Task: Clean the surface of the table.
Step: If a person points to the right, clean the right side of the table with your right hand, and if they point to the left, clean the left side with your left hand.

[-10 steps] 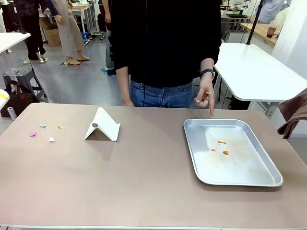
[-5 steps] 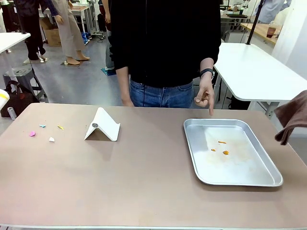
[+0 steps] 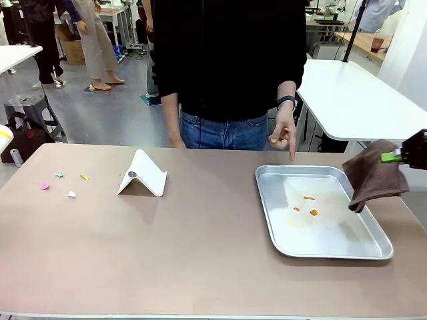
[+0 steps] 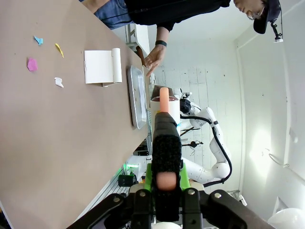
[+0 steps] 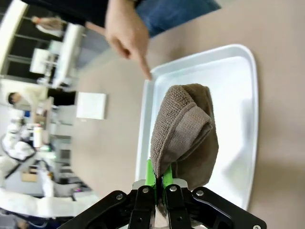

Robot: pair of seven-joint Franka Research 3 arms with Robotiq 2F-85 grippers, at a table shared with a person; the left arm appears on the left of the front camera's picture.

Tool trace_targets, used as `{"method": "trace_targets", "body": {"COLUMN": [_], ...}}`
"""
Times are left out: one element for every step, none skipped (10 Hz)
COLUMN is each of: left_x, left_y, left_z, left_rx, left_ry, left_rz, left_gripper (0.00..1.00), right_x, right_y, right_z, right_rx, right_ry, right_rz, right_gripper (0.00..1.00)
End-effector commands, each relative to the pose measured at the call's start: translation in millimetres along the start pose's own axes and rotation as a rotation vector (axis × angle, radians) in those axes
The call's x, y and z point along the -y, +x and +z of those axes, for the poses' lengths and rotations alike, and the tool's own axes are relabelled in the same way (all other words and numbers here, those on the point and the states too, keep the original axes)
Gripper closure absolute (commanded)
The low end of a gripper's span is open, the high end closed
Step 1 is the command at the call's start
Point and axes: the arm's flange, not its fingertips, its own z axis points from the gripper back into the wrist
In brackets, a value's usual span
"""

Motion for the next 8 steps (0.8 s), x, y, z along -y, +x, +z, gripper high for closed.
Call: {"method": "trace_targets", "body": {"left_x": [3.3, 3.3, 3.3, 3.3, 3.3, 3.3, 3.3, 3.3], "left_y": [-2.5, -2.5, -2.5, -2.5, -2.5, -2.5, -2.5, -2.5], "left_z": [1.6, 1.6, 1.6, 1.6, 1.6, 1.6, 1.6, 1.6], "left_rx": [-0.003, -0.003, -0.003, -0.003, -0.003, -0.003, -0.003, -0.003], "left_ry": [0.003, 0.003, 0.003, 0.003, 0.003, 0.003, 0.003, 0.003], "left_rz": [-0.004, -0.004, -0.004, -0.004, -0.004, -0.004, -0.004, -0.004], "left_gripper": [1.00, 1.00, 1.00, 1.00, 1.00, 1.00, 1.00, 1.00], "right_x": [6.3, 10.0, 13.0, 14.7, 18.1, 22.6, 25.8, 28.3], "right_y": [29.7, 41.2, 49.6, 56.7, 61.1, 63.4, 64.3, 65.5], "right_z": [-18.8, -30.3, -41.6, -50.3, -59.1, -66.3, -73.6, -79.5], "right_rx": [-0.096, -0.138, -0.181, -0.194, -0.211, -0.219, -0.228, -0.237], "right_ry": [-0.138, -0.180, -0.224, -0.231, -0.239, -0.255, -0.265, -0.252], "right_rz": [0.033, 0.043, 0.042, 0.034, 0.022, 0.001, -0.009, -0.013], "right_gripper": [0.94, 0.94, 0.94, 0.94, 0.94, 0.94, 0.94, 0.94]}}
